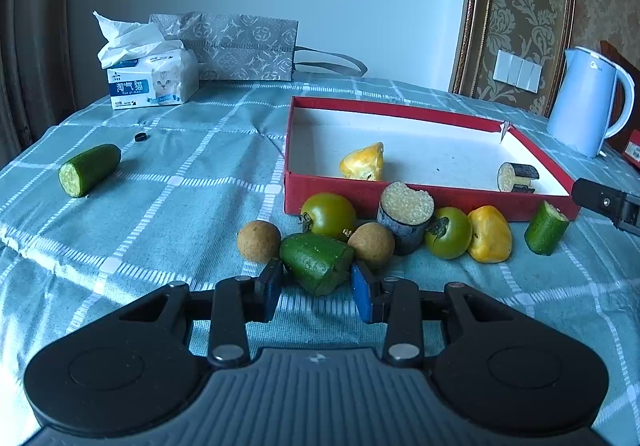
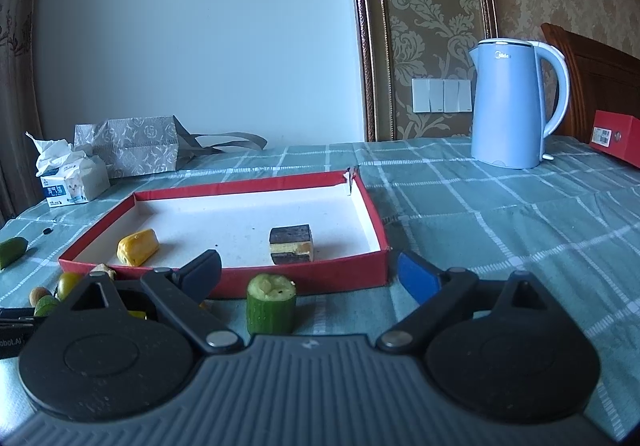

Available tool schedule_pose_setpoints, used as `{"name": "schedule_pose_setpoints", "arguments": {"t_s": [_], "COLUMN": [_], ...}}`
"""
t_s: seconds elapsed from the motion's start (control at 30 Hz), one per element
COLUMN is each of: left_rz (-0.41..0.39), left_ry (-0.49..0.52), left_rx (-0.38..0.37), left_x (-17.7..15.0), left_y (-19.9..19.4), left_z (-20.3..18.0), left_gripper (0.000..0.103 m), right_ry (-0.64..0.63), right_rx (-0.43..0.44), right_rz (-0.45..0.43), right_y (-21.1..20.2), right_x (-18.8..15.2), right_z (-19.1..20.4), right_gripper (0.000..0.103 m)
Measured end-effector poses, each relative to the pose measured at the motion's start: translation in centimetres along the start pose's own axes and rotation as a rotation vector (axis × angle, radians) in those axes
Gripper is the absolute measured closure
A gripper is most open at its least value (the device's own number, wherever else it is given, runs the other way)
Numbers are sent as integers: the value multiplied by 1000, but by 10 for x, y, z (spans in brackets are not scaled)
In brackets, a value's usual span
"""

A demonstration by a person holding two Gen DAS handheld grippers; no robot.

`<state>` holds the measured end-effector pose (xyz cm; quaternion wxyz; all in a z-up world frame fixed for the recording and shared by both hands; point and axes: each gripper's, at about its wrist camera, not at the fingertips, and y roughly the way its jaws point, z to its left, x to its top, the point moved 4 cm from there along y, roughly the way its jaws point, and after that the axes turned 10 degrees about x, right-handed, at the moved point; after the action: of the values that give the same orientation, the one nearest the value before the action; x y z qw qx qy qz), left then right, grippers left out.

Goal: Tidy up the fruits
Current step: 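Move right tool to green cucumber chunk while left tool moves to green pepper piece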

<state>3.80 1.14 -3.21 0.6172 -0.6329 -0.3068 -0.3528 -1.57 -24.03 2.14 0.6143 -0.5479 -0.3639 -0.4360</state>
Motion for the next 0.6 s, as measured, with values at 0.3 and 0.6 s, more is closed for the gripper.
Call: {"name": "schedule_pose_setpoints", "arguments": {"t_s": [0.3,0.6], "left_rz": [-20,-48], "left_ry": [-36,41], "left_rx": [-30,-2], "left_x": [0,-8], "left_y": [-4,-13], "left_z": [7,-1], "left_gripper": [69,75], "right_ry": [-3,4], "right_rx": [-6,-16], "right_rz": [-6,-7], "right_y": [-1,-1], "right_x": [0,1], "right_z": [-1,-4], "right_gripper": [12,12]}}
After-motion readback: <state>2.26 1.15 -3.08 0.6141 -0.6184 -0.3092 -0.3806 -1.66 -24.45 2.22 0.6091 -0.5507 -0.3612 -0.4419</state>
